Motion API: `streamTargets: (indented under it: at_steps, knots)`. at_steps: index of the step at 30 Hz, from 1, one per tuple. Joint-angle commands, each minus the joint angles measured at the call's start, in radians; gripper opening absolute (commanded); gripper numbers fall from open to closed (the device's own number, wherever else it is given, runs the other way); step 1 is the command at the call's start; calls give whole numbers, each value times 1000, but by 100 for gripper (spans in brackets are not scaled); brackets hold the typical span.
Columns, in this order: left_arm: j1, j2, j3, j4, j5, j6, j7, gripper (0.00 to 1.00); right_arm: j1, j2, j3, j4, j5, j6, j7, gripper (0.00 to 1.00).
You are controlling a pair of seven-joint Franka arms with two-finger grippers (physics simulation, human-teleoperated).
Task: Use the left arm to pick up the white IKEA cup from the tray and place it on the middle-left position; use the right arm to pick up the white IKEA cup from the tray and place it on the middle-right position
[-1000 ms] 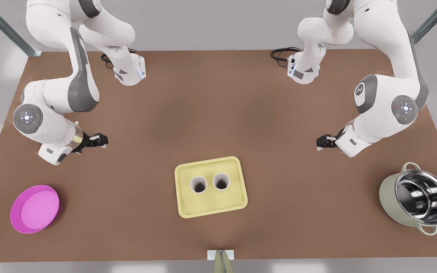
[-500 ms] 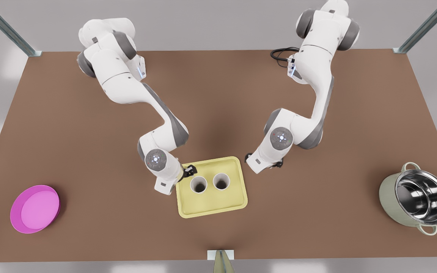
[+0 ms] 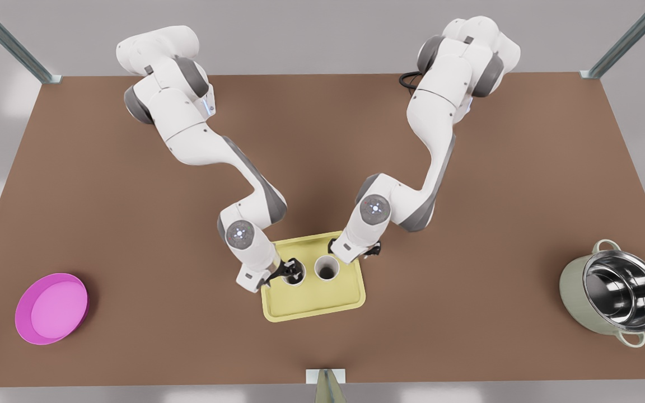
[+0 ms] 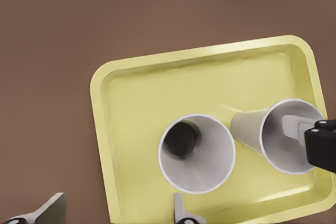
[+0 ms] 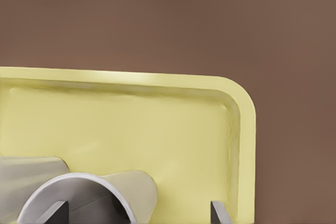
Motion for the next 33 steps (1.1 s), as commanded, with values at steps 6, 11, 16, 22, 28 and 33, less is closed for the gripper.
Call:
streamTargets:
  at_steps: [6,11,16,22,28,33]
  knots:
    - [-1,60,8,67,8,124,-234,100,1,-4,3,-47,9,37,117,66]
    - [-13,95,6,59,10,129,-229,100,2,-4,5,-49,5,36,117,35]
    - [-33,153,8,60,28,161,-239,100,1,-4,5,-49,3,37,114,34]
    - [-41,144,14,64,16,155,-252,36,-3,-8,3,-47,3,37,109,26]
    - [-33,136,19,67,-13,149,-291,0,-33,-84,2,-90,6,33,105,24]
    - [16,57,25,64,-12,28,-279,0,-187,-304,6,-376,13,31,-87,24]
